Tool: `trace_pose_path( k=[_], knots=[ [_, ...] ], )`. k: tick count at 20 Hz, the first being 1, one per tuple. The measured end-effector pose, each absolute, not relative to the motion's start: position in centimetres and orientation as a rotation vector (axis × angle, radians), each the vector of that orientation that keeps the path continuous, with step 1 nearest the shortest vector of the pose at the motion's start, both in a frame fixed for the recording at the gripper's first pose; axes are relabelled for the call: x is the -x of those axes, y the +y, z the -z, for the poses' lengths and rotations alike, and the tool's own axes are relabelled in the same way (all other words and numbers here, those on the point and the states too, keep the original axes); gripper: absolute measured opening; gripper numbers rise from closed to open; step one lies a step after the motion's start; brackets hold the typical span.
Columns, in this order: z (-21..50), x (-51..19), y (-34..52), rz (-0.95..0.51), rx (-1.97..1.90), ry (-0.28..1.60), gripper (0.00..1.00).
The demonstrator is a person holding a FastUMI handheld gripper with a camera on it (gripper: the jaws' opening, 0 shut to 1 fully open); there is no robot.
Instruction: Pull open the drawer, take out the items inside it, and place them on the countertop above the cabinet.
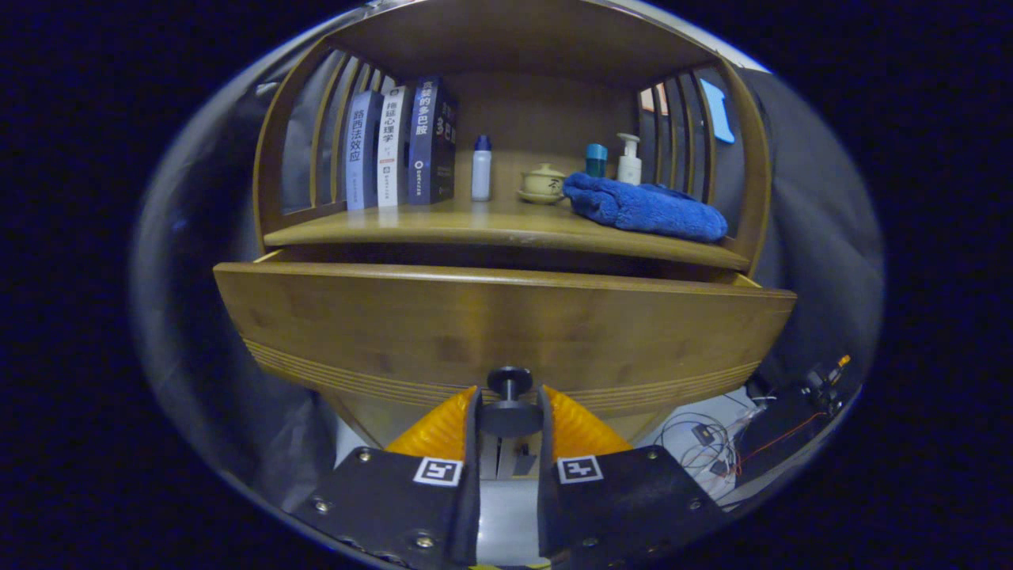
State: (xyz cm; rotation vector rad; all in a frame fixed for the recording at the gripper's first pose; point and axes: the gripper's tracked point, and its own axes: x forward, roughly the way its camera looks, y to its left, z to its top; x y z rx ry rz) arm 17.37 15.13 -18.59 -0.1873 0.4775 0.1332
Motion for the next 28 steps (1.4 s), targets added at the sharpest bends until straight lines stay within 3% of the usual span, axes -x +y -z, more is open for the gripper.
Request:
trace_pose_path(
  k=[7,14,17,20,25,28],
  knots=[
    [17.9,-9.8,12.5,-0.031,0.235,0.523,0.30],
    [19.3,-8.1,12.2,-0.021,0.229,0.566,0.29],
    [18.8,-7.7,13.2,-0.059,0.225,0.583,0.38],
    [16.9,-7.2,13.6,-0.084,0.220,0.539,0.57],
    [10.2,-9.5,15.8,-0.125,0.181,0.362,0.55],
    [8.7,-11.5,16.2,-0.149,0.223,0.369,0.55]
  ],
)
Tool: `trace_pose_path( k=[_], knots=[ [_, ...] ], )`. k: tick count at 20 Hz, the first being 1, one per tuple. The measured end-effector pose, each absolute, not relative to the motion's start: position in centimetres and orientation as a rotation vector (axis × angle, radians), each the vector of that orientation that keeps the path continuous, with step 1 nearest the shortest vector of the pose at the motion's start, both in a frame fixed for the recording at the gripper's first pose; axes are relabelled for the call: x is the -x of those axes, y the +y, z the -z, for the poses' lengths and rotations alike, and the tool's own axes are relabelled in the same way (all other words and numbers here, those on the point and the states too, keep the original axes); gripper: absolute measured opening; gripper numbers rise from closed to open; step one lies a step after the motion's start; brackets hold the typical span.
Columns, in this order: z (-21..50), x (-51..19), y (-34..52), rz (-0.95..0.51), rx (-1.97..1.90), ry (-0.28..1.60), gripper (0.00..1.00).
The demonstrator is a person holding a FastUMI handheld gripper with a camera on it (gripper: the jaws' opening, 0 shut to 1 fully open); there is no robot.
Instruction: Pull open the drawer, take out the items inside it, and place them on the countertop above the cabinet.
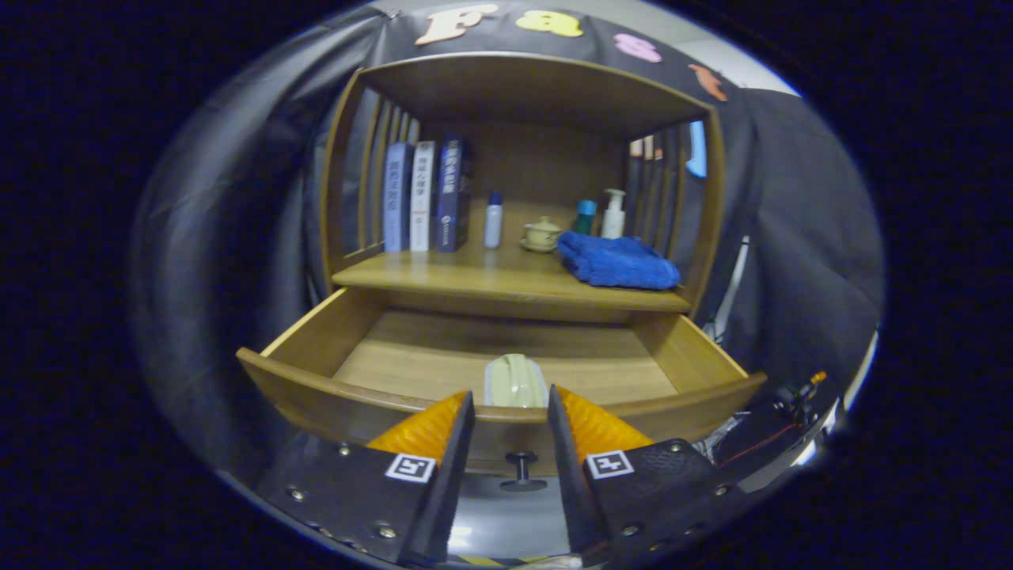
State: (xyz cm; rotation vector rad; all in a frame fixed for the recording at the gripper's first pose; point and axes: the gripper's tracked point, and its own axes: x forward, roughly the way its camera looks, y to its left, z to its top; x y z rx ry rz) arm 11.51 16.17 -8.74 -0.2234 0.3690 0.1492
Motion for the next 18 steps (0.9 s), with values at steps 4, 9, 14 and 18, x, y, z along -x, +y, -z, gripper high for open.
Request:
trace_pose_path(
  k=[4,9,14,18],
  knots=[
    [8.8,-17.0,17.2,-0.162,0.230,0.453,0.55],
    [14.6,-20.2,16.9,-0.171,0.276,0.762,0.55],
    [19.9,-21.2,16.8,-0.158,0.311,0.921,0.55],
    [18.9,-21.4,16.8,-0.161,0.256,0.882,0.31]
  ],
)
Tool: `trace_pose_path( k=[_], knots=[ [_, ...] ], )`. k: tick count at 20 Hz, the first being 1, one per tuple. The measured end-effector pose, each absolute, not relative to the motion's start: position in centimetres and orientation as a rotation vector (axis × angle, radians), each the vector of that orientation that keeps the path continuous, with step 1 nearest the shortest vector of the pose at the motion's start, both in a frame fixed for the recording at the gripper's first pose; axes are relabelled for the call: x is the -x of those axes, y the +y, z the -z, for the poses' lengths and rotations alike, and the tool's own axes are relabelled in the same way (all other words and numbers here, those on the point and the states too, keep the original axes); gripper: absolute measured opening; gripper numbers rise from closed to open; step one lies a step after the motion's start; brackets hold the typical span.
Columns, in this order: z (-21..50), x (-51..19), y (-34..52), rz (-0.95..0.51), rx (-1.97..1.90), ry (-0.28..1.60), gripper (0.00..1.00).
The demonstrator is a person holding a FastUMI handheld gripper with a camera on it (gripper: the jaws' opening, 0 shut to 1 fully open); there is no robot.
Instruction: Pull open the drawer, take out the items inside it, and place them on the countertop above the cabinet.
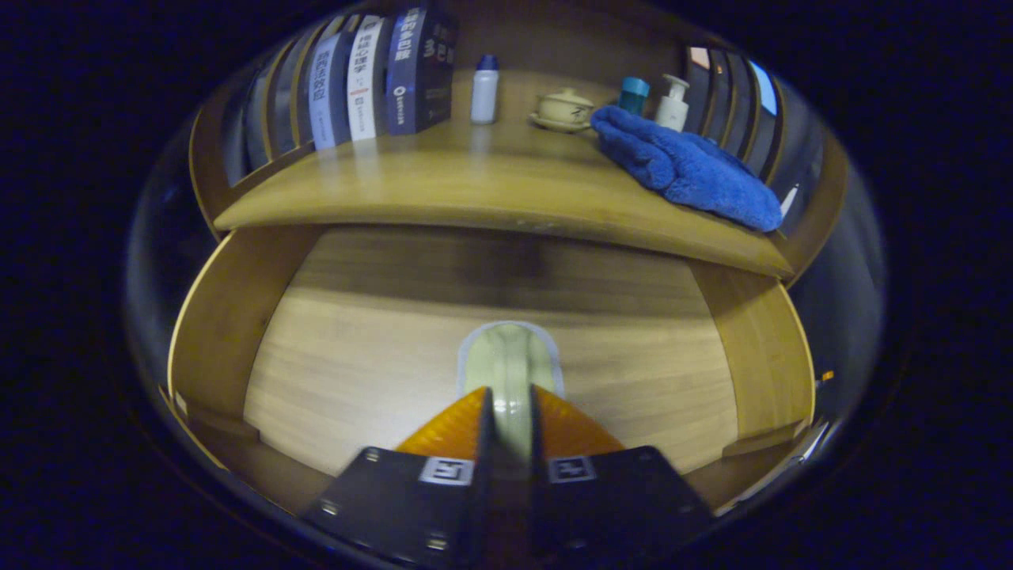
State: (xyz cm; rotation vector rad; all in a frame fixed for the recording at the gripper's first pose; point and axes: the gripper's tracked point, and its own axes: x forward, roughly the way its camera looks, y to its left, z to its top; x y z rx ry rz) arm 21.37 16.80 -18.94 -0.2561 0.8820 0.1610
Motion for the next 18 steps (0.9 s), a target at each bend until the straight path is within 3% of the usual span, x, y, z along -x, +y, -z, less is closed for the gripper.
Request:
trace_pose_path(
  k=[1,12,18],
  knots=[
    [18.8,-21.4,16.4,-0.152,0.274,0.870,0.18],
    [7.1,-22.2,17.6,-0.177,0.187,0.520,0.18],
    [5.4,-25.3,18.4,-0.166,0.210,0.517,0.18]
  ],
)
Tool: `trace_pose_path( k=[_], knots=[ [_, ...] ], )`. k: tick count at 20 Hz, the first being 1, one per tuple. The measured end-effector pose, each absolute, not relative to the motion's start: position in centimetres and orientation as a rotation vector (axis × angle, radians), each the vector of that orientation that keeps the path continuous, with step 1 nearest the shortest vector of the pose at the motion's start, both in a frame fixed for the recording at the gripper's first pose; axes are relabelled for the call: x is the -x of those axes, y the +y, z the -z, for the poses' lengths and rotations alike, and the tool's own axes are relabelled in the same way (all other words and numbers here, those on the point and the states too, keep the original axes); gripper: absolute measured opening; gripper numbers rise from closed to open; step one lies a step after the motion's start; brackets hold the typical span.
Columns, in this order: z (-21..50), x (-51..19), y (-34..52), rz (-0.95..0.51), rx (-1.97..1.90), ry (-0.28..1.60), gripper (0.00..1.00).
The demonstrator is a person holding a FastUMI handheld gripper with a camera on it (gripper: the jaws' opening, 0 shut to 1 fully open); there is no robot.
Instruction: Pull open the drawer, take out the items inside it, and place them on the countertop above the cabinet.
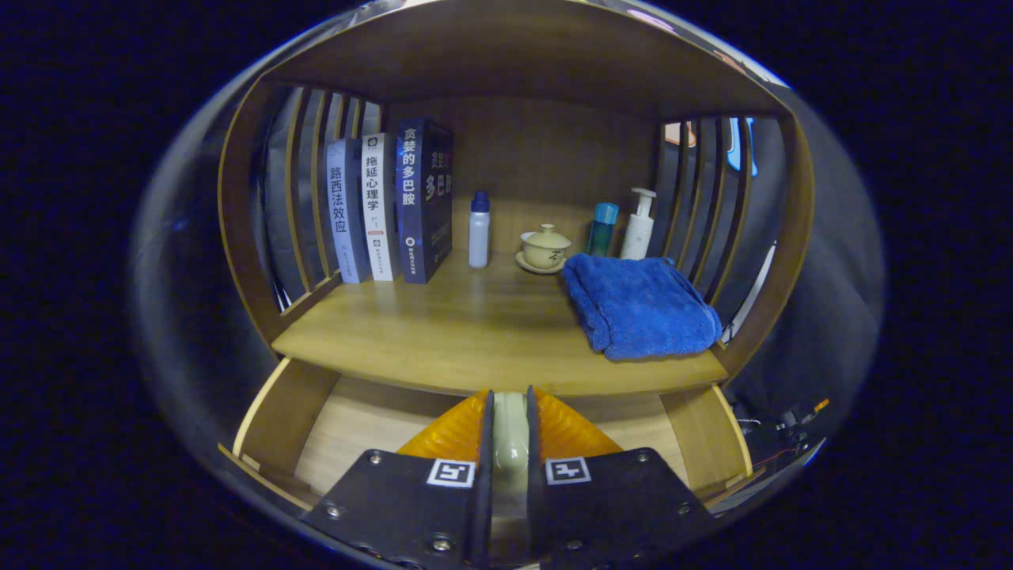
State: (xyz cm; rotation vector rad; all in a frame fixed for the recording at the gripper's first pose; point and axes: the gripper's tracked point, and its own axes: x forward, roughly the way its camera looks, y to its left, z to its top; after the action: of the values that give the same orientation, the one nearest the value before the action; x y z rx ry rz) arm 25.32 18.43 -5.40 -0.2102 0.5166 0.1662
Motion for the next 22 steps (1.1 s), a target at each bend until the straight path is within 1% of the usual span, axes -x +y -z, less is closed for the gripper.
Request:
trace_pose_path(
  k=[8,13,19,22],
  knots=[
    [5.9,-23.7,17.2,-0.123,0.271,0.539,0.18],
    [3.4,-22.6,16.5,-0.097,0.255,0.487,0.18],
    [-0.8,-25.7,18.1,-0.115,0.235,0.381,0.18],
    [-0.8,-28.6,20.0,-0.163,0.195,0.341,0.18]
  ],
)
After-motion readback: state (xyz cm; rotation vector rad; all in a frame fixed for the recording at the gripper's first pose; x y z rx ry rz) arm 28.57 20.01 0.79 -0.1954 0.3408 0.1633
